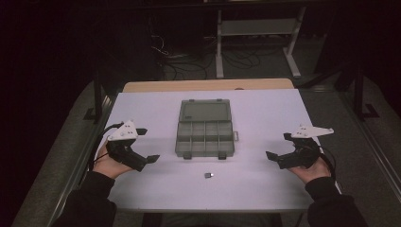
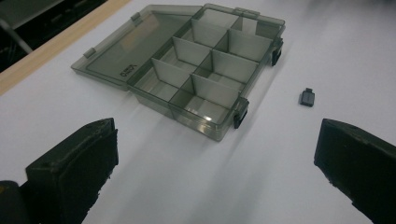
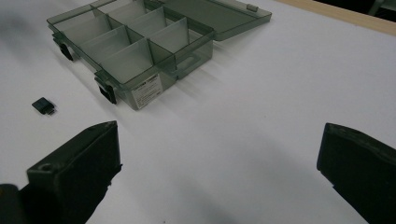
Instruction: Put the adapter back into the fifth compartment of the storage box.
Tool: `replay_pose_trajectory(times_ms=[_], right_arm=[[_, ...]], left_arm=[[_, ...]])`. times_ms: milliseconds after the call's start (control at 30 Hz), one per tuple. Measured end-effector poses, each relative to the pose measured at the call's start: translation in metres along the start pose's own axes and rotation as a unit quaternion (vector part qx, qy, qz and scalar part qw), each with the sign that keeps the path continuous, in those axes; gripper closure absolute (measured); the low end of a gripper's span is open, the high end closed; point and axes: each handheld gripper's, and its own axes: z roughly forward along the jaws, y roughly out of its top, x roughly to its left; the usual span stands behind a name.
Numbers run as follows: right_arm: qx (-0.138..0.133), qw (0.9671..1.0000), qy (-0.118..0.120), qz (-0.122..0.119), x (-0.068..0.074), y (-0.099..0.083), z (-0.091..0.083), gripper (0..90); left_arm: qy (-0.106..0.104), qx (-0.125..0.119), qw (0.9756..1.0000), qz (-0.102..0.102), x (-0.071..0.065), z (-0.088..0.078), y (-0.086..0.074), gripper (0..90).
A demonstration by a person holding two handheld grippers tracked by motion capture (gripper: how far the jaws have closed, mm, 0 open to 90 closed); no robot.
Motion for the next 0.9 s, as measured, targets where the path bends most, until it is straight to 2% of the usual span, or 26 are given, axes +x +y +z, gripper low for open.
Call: replay_pose_trajectory(times_ms=[100,133,233,567,767,900], right_arm=[[0.000,1.0000,0.000,0.000,0.000,0.000,0.000,0.0],[0.000,1.0000,0.000,0.000,0.000,0.000,0.000,0.0],[0.001,1.0000,0.001,-0.001,0.000,0.000,0.000,0.0],[0.003,1.0000,0.004,-0.003,0.001,0.000,0.001,0.0],[0.004,1.0000,0.005,-0.004,0.001,0.000,0.001,0.0],[0.004,1.0000,0.005,-0.005,0.001,0.000,0.001,0.0]], left_arm=[[-0.002,0.002,1.0000,0.003,0.000,0.001,0.002,0.0],[-0.013,0.003,0.9998,0.014,-0.004,0.009,0.012,0.0],[-0.020,0.007,0.9995,0.023,-0.007,0.015,0.018,0.0],[-0.040,0.021,0.9983,0.037,-0.015,0.030,0.027,0.0],[-0.050,0.020,0.9977,0.041,-0.017,0.034,0.030,0.0],[-0.060,0.024,0.9965,0.053,-0.023,0.039,0.034,0.0]])
